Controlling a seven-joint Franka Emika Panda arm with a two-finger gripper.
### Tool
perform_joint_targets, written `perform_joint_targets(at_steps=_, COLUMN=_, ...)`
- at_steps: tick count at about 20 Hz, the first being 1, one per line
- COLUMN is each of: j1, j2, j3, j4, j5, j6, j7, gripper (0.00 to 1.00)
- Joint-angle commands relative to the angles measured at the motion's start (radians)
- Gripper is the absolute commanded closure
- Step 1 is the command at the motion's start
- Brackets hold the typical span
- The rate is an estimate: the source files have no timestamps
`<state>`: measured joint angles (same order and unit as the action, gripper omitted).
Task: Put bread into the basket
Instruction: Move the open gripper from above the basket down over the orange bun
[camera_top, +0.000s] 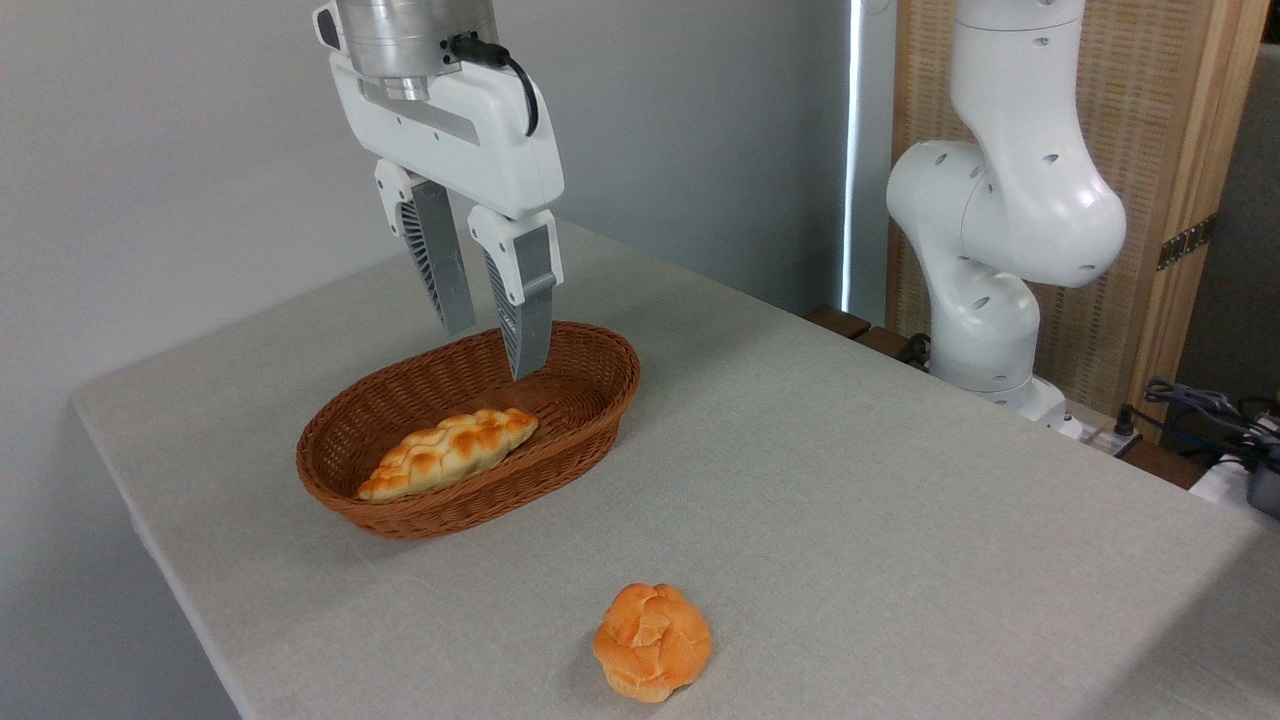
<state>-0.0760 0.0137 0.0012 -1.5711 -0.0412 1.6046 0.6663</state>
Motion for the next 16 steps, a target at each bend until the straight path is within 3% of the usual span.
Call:
perform_joint_targets(at_steps=1, j1=-0.005, j2=-0.008, j3=0.019, j4=0.002, j5=-0.016, j6=-0.020, j7=0.036, gripper=0.00)
perform_joint_targets(at_steps=5, j1=-0.005, j2=-0.049, j3=0.037, j4=-0.064, j5=-0.012, j6=0.020, j7=0.123, gripper=0.00)
perform_joint_targets(at_steps=8, j1=-0.004, j2=-0.119, j3=0.075, j4=-0.197, j5=-0.008, j6=0.135, j7=0.162, gripper=0.00)
perform_joint_targets(at_steps=11, j1=-0.001, j2=-0.127, j3=0.103, j4=-0.254, j5=0.000, j6=0.196, j7=0.180, gripper=0.00)
perform_joint_targets(at_steps=16, j1=0.007, j2=-0.141, j3=0.180, j4=-0.429, j5=-0.002, j6=0.401, j7=0.275, gripper=0.00)
